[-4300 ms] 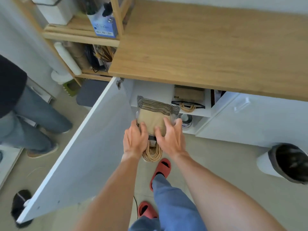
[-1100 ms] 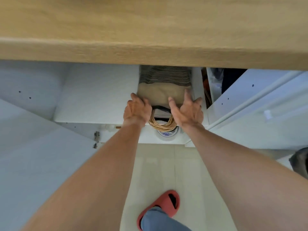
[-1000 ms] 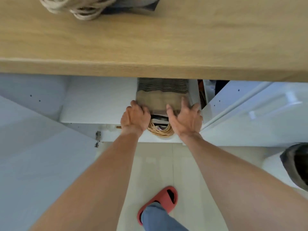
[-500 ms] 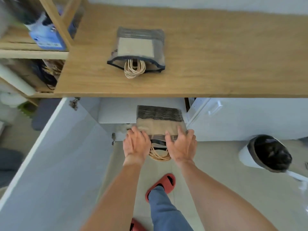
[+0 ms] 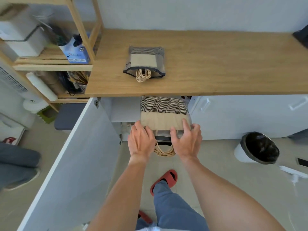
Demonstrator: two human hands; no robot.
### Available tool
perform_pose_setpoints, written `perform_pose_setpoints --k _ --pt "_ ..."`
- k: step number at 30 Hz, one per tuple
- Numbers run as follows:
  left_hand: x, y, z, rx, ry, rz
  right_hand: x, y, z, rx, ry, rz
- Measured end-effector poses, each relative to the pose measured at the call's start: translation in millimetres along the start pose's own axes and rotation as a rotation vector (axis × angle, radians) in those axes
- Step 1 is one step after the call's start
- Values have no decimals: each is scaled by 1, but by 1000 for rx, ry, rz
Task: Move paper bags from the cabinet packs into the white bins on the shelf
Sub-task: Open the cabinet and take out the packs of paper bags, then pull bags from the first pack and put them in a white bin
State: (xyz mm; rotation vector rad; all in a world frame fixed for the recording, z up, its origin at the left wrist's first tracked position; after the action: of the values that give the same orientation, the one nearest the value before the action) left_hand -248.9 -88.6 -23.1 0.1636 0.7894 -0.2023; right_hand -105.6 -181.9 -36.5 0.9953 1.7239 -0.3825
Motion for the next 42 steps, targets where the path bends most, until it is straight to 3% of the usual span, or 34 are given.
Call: perform_pose_setpoints --k 11,19,29,35,42 --pt "-9 68 72 152 -56 105 -46 87 -22 -34 23 155" --pt "45 161 111 200 38 69 -23 194 -14 -38 15 179" --pt "141 270 150 93 85 -92 49 332 14 -15 -29 38" --pt "177 297 147 50 330 -297 86 362 26 -30 -62 -53" --pt "166 312 154 -9 399 -206 91 369 20 -14 -144 -108"
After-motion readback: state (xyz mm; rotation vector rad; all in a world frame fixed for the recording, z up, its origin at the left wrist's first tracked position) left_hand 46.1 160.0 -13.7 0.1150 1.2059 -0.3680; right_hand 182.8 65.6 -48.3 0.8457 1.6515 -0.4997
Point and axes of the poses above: each hand's wrist, its own y-axis towards the middle knuckle, its own x-axis out of the palm, z = x × y, the point moved 3 cm from there along y, towards the middle knuckle, and after that the axes turned 9 degrees about -y, right-handed, at the moved point
